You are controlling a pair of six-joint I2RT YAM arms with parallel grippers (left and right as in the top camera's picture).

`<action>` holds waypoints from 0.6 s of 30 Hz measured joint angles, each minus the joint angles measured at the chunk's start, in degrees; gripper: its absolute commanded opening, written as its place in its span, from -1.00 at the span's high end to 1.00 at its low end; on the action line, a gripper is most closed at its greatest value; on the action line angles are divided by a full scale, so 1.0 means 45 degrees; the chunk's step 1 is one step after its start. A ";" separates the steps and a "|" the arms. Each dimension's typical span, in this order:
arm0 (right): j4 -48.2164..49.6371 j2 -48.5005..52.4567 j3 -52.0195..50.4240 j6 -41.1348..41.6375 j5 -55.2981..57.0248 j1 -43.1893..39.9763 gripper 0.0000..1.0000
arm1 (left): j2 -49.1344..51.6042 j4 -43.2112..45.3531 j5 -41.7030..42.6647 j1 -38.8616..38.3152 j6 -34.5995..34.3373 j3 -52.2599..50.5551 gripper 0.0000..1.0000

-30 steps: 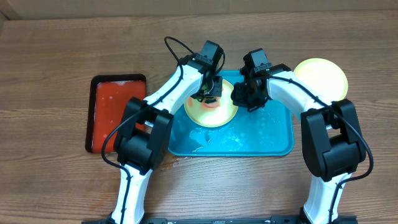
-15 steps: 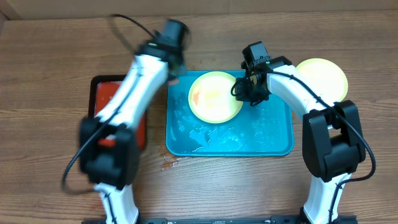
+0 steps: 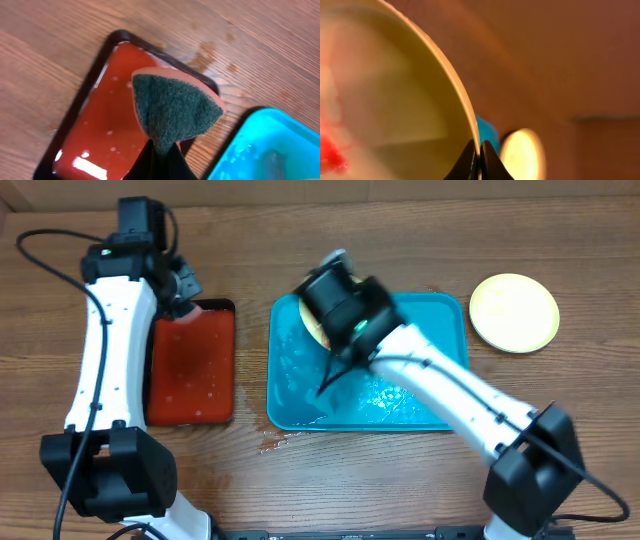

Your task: Clean dirty plates on tray and stack at the side

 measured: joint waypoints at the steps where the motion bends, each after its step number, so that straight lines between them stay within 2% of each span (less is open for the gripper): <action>1: 0.0379 0.0000 0.0000 -0.0763 0.0865 0.0471 0.92 | 0.0000 -0.0053 0.0005 0.0102 0.0000 0.0000 0.92; 7: 0.2045 0.0000 0.0005 -0.4614 0.3570 0.1957 0.93 | 0.0000 -0.0321 0.0039 0.0476 0.0000 0.0000 0.92; 10: 0.2798 0.0000 0.0005 -0.5926 0.4483 0.2263 0.93 | 0.0000 -0.0330 0.0078 0.0476 0.0000 0.0000 0.92; 14: 0.2929 0.0000 0.0005 -0.6217 0.4964 0.2322 0.92 | 0.0000 -0.0413 0.0097 0.0476 0.0000 0.0000 0.91; 18: 0.1122 -0.0005 0.0078 -0.4964 0.3317 0.2142 0.92 | 0.0000 -0.0413 0.0102 0.0476 0.0000 0.0000 0.91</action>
